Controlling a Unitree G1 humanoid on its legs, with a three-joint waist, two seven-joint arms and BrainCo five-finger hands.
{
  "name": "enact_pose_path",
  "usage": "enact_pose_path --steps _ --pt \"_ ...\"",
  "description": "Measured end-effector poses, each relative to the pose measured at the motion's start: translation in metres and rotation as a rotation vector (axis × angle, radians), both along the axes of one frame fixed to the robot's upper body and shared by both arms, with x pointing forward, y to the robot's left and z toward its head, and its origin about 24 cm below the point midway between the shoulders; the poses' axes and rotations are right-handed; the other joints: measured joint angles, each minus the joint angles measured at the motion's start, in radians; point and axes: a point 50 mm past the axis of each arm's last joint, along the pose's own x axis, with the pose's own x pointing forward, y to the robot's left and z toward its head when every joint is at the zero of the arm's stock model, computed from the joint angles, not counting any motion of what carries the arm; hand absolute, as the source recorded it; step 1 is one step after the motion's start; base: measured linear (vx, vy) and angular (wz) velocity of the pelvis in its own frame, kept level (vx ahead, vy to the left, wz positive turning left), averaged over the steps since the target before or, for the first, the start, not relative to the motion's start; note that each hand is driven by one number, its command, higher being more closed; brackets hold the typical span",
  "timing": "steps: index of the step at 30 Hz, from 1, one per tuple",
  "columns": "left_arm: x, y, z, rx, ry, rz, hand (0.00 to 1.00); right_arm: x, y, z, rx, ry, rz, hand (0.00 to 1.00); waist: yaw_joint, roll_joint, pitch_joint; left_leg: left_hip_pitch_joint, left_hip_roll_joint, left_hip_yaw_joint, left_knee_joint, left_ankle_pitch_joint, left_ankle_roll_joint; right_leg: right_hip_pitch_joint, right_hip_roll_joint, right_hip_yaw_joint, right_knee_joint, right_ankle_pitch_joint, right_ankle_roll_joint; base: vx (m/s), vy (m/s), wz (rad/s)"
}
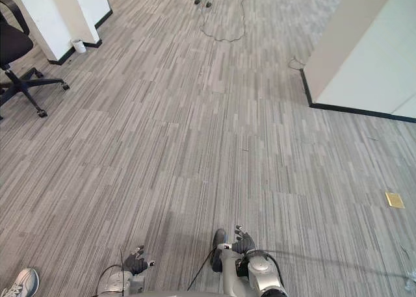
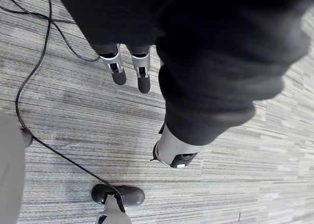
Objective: Organize washtable
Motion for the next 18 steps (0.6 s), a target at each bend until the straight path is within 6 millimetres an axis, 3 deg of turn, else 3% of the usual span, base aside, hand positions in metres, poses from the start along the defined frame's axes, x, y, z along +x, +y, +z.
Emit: enact_pose_path --steps 1,2,3,4,5,7,10,12,13,14,16,17,18 --pt "0.0 -0.002 0.0 -0.016 -0.005 0.033 0.0 0.002 -0.001 0.003 -0.001 -0.015 -0.003 0.0 0.001 0.04 0.003 -0.094 0.044 0.013 0.227 0.029 -0.043 0.04 0.041 -0.015 -0.012 -0.03 -0.003 0.67 -0.173 0.15" --pt "0.001 -0.005 0.0 -0.03 -0.01 0.052 0.0 0.002 -0.004 0.004 -0.01 -0.022 -0.003 0.0 0.002 0.062 0.011 -0.143 0.074 0.031 0.355 0.083 -0.064 0.072 0.063 -0.017 -0.025 -0.05 -0.005 0.65 -0.128 -0.19" --pt "0.003 -0.01 0.001 -0.05 -0.026 0.077 0.0 0.002 -0.008 0.005 -0.023 -0.027 0.002 0.0 0.01 0.094 0.021 -0.233 0.14 0.061 0.594 0.19 -0.075 0.147 0.103 0.001 -0.069 -0.071 -0.02 0.64 -0.084 -0.39" --pt "0.005 -0.009 0.002 -0.049 -0.035 0.08 0.0 -0.001 -0.007 0.003 -0.019 -0.011 -0.002 0.0 0.013 0.101 0.024 -0.305 0.187 0.094 0.738 0.17 -0.062 0.235 0.129 0.02 -0.114 -0.092 -0.028 0.65 -0.067 -0.4" --pt "0.005 -0.006 0.003 -0.039 -0.038 0.078 0.0 -0.003 -0.003 0.002 -0.01 -0.004 -0.004 0.0 0.014 0.093 0.029 -0.336 0.191 0.112 0.765 0.152 -0.059 0.284 0.131 0.031 -0.139 -0.102 -0.029 0.64 -0.062 -0.34" --pt "0.013 0.003 0.009 -0.017 -0.083 0.084 0.0 -0.01 0.004 -0.004 0.01 0.032 -0.005 0.0 0.041 0.038 0.035 -0.449 0.172 0.177 0.63 0.095 -0.029 0.42 0.11 0.093 -0.231 -0.11 -0.029 0.65 -0.07 -0.58" --pt "0.02 0.004 0.014 -0.018 -0.125 0.086 0.0 -0.008 0.002 -0.004 0.003 0.033 -0.007 0.0 0.064 0.028 0.039 -0.566 0.109 0.167 0.325 0.098 -0.036 0.487 0.076 0.146 -0.277 -0.142 0.006 0.54 0.079 -0.67" --pt "0.018 0.002 0.013 -0.039 -0.123 0.124 0.0 -0.018 -0.003 -0.01 -0.014 0.078 -0.009 0.0 0.071 0.047 0.031 -0.595 0.066 0.103 -0.067 0.204 -0.09 0.557 0.06 0.177 -0.322 -0.189 0.042 0.45 0.215 -0.51" --pt "0.018 0.0 0.013 -0.05 -0.124 0.136 0.0 -0.019 -0.005 -0.012 -0.019 0.089 -0.006 0.0 0.078 0.058 0.028 -0.607 0.077 0.099 -0.105 0.219 -0.092 0.577 0.066 0.19 -0.329 -0.205 0.051 0.45 0.299 -0.58" --pt "0.018 0.0 0.013 -0.061 -0.13 0.158 0.0 -0.023 -0.004 -0.014 -0.018 0.109 -0.006 0.0 0.095 0.05 0.022 -0.614 0.081 0.102 -0.06 0.314 -0.061 0.609 0.052 0.21 -0.323 -0.249 0.062 0.51 0.36 -0.41" --pt "0.016 0.011 0.014 -0.045 -0.137 0.194 0.0 -0.028 0.002 -0.016 -0.002 0.125 -0.007 0.0 0.092 -0.001 -0.015 -0.646 0.042 0.113 0.06 0.327 -0.015 0.584 -0.01 0.23 -0.203 -0.335 0.08 0.63 0.375 -0.29" --pt "0.015 0.012 0.013 -0.05 -0.132 0.204 0.0 -0.028 0.003 -0.017 0.001 0.128 -0.006 0.0 0.092 -0.007 -0.021 -0.642 0.032 0.116 0.089 0.328 0.018 0.546 -0.023 0.248 -0.087 -0.349 0.075 0.72 0.384 -0.4" --pt "0.014 0.015 0.012 -0.046 -0.125 0.21 0.0 -0.03 0.006 -0.018 0.011 0.135 -0.007 0.0 0.093 -0.031 -0.027 -0.606 0.008 0.136 0.093 0.307 0.057 0.474 -0.052 0.268 0.117 -0.35 0.094 0.48 0.267 -0.35"
